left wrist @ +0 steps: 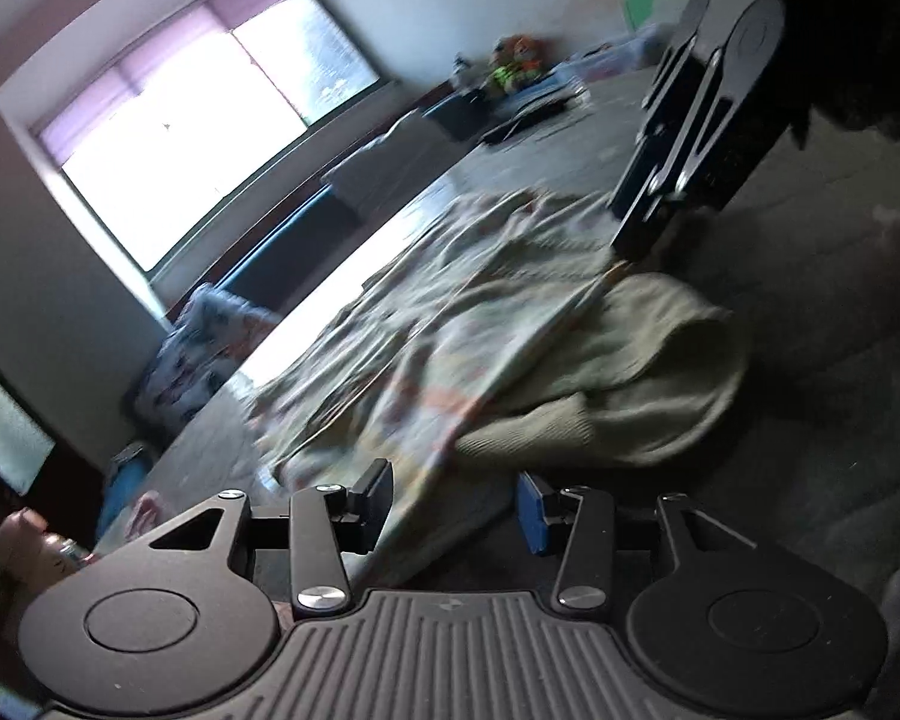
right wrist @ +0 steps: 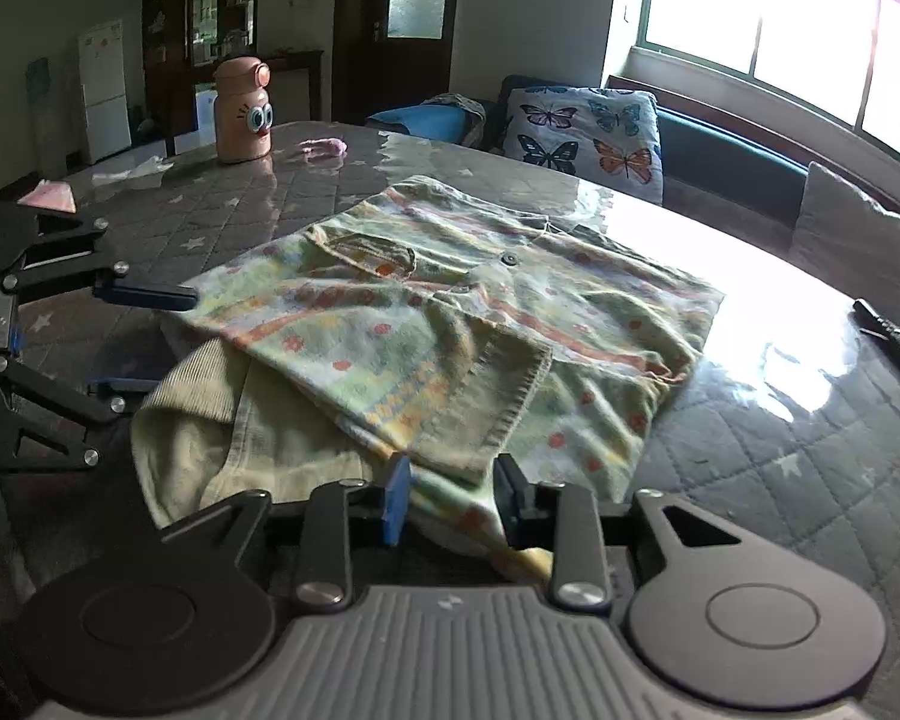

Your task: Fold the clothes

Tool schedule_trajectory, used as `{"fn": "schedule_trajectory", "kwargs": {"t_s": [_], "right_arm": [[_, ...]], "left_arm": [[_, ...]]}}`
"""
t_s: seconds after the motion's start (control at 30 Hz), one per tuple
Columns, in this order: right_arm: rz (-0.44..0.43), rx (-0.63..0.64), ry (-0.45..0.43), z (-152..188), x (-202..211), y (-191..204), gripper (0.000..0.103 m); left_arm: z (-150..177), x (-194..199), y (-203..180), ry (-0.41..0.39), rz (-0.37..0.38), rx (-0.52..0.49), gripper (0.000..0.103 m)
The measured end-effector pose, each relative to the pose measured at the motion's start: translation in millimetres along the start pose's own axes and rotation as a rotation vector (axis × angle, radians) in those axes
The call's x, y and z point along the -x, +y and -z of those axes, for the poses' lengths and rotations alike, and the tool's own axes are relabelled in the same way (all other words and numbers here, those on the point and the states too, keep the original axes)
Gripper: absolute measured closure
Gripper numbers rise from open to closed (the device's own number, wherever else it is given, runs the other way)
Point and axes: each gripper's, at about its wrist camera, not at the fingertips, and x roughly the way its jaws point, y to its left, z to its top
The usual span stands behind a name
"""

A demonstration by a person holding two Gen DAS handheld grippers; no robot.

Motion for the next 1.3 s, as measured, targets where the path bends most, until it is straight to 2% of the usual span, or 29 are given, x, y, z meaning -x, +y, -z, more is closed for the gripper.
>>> {"fn": "schedule_trajectory", "kwargs": {"t_s": [0.1,0.17,0.2,0.3,0.43,0.53,0.63,0.67,0.7,0.8,0.87,0.9,0.93,1.1,1.3], "right_arm": [[0.004,0.036,0.012,6,7,3,0.064],[0.012,0.077,0.022,12,11,6,0.062],[0.013,0.095,0.023,14,12,8,0.055],[0.012,0.154,0.016,19,15,16,0.049],[0.013,0.208,-0.023,16,11,26,0.047],[-0.001,0.214,-0.057,7,0,30,0.047],[-0.029,0.204,-0.080,-4,-13,31,0.051],[-0.041,0.197,-0.075,-7,-18,31,0.055],[-0.054,0.183,-0.065,-10,-22,30,0.065],[-0.091,0.119,-0.048,-19,-30,22,0.080],[-0.114,0.071,-0.045,-24,-31,15,0.084],[-0.122,0.050,-0.046,-27,-30,12,0.085],[-0.130,0.030,-0.048,-29,-29,8,0.086],[-0.148,-0.021,-0.055,-39,-25,-1,0.088],[-0.137,-0.016,-0.068,-46,-23,-2,0.090]], "left_arm": [[-6,-1,-8,-0.052,0.035,-0.021,0.056],[-10,-3,-8,-0.074,0.059,-0.004,0.069],[-13,-4,-4,-0.079,0.068,0.021,0.078],[-21,-11,13,-0.086,0.085,0.116,0.089],[-34,-18,33,-0.095,0.091,0.216,0.092],[-41,-23,41,-0.099,0.096,0.243,0.092],[-45,-25,46,-0.098,0.097,0.261,0.092],[-44,-24,48,-0.096,0.097,0.264,0.092],[-43,-22,48,-0.092,0.096,0.266,0.089],[-36,-16,49,-0.088,0.088,0.260,0.085],[-28,-9,46,-0.087,0.075,0.251,0.074],[-24,-6,44,-0.083,0.064,0.242,0.064],[-19,-3,42,-0.078,0.051,0.232,0.059],[0,0,33,-0.039,-0.012,0.164,0.056],[14,-18,40,0.013,-0.094,0.137,0.057]]}}
